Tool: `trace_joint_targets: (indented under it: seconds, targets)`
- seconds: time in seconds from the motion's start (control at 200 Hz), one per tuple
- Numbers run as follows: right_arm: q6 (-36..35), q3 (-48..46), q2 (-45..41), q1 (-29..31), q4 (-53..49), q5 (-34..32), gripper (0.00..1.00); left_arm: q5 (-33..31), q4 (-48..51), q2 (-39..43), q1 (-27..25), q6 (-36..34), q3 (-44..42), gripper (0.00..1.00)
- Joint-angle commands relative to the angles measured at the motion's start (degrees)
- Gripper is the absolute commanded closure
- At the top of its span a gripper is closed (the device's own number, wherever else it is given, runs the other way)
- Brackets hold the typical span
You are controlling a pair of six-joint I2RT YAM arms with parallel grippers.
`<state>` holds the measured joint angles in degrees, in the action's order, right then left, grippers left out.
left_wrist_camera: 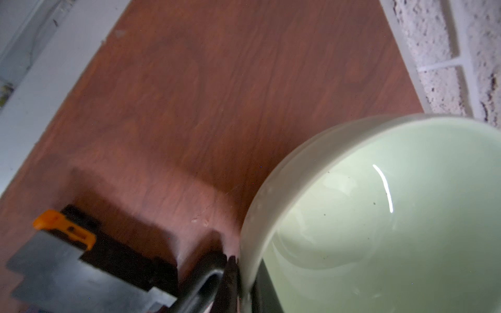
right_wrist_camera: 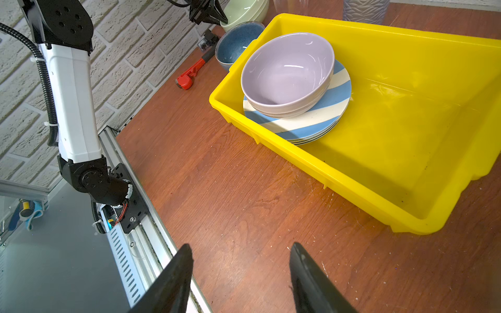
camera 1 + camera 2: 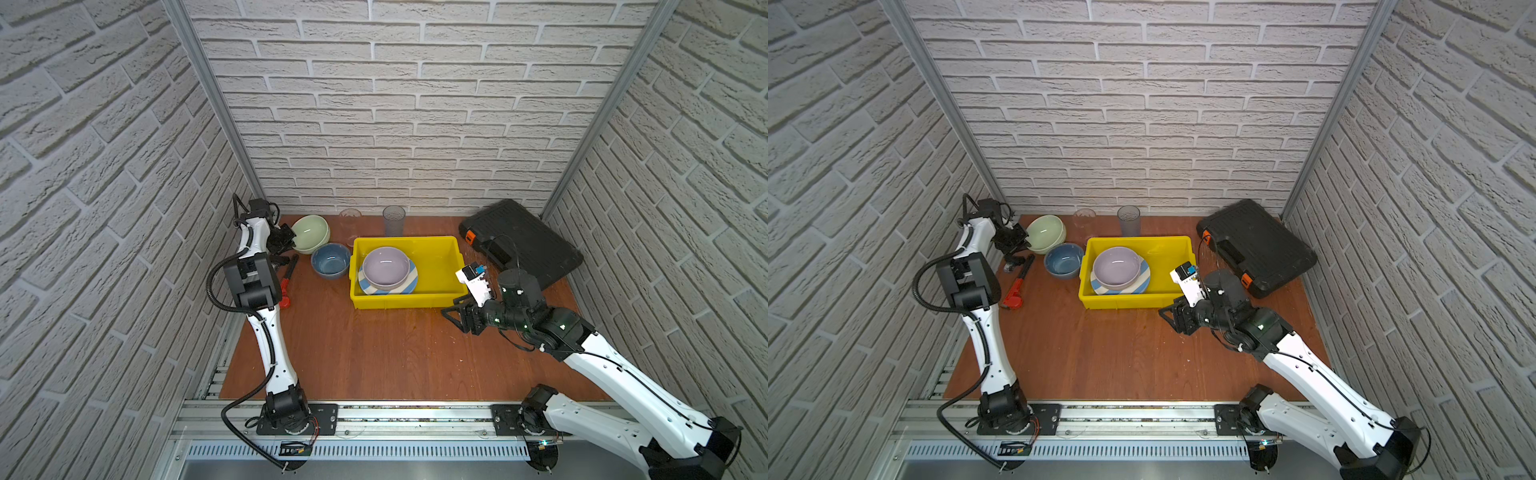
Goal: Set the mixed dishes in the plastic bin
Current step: 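Close the left gripper on the green bowl's rim and lift it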
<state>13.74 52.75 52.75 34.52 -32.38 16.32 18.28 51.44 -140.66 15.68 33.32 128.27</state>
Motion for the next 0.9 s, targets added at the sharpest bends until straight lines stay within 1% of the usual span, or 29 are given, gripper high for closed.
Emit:
trace_joint_targets:
  seconds: [0.0, 0.08, 0.16, 0.425, 0.64, 0.895]
  targets:
    - [0.3, -0.5, -0.6, 0.4, 1.5, -0.1, 0.41, 2.9, -2.5, 0.5, -0.2, 2.5, 1.0, 0.96]
    - [0.1, -0.2, -0.6, 0.4, 1.2, -0.1, 0.41, 3.6, -3.6, 0.7, -0.2, 4.3, 1.0, 0.99]
    - [0.0, -0.2, -0.7, 0.5, 1.0, -0.3, 0.41, 4.4, -4.9, 1.1, -0.2, 5.8, 1.0, 1.00]
    - [0.0, 0.0, -1.5, 0.5, -0.2, -0.4, 0.42, 6.1, -9.0, 2.5, 0.4, 11.1, 1.1, 1.00]
    - [0.4, -0.5, -2.3, 0.4, -0.3, -0.6, 0.42, 6.0, -9.2, 5.1, 0.4, 11.8, 1.0, 1.00]
    - [1.0, 0.0, -2.3, 0.5, -0.2, -0.1, 0.44, 3.8, -9.1, 10.6, 0.6, 11.7, 1.1, 1.00]
